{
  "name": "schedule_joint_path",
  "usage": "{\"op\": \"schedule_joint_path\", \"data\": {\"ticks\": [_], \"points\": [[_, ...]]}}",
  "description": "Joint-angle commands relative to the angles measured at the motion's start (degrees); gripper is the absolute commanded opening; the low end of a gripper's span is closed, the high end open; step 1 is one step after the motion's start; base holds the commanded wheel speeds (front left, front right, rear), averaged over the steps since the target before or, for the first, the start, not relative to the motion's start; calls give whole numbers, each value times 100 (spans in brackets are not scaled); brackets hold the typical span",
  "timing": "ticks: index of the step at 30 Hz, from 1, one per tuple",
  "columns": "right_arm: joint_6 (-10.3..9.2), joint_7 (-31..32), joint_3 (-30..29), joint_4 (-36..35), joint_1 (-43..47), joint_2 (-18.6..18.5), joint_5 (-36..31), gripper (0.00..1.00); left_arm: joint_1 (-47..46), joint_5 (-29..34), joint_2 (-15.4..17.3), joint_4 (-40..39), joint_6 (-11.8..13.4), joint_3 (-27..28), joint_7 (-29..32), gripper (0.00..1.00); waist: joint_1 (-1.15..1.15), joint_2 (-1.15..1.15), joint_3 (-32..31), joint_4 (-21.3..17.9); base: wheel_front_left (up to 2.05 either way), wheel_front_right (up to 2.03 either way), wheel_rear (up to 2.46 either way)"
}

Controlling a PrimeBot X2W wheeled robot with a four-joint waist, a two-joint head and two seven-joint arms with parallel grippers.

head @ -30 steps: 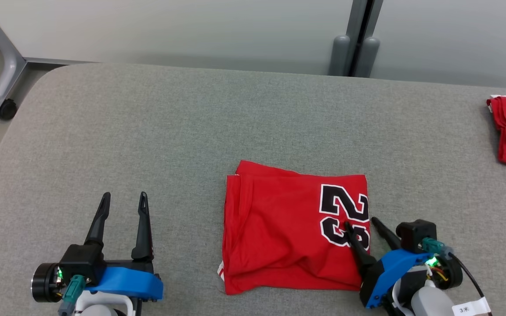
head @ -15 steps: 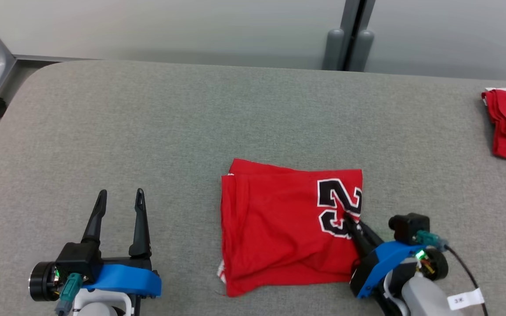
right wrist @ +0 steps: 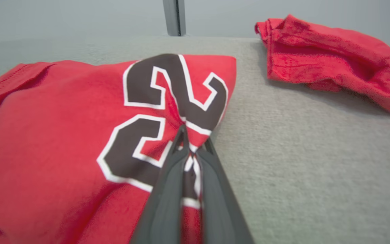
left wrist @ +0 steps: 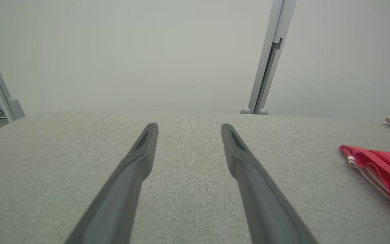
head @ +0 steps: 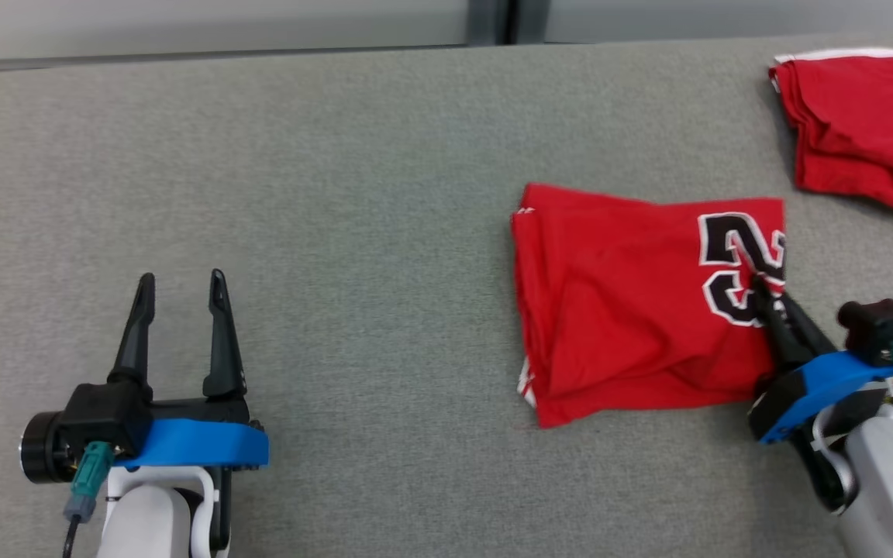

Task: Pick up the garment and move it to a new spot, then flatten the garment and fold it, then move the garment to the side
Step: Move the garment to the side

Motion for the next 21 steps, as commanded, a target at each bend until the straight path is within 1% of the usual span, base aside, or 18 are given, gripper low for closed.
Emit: {"op": "schedule_joint_path", "data": {"ticks": [1,5,9,12,17,21], "points": [[1,-43,-119,-131,17,-117,-34,0,-110,1,15,-39,10,53,-24,100,-2,0,79,-73,0,0,0],[1,-76,-351,-446,106,-251,-72,0,-233,60,37,-100,6,90,-24,100,-2,0,253,-225,0,0,0],[1,-69,-329,-753,-127,-239,-100,0,-287,99,43,-108,-18,105,-24,100,-2,0,328,-283,0,0,0],[1,36,-236,-900,-440,-265,-161,0,-360,118,39,-94,-56,73,-24,100,-2,0,384,-254,0,0,0],[1,338,-80,-1002,-1179,-542,-271,0,-531,142,26,-129,-89,-17,-24,100,-2,0,610,-119,0,0,0],[1,616,-130,-957,-1761,-845,-291,0,-680,125,12,-206,-104,-100,-24,100,-2,0,878,-6,0,0,0]]}}
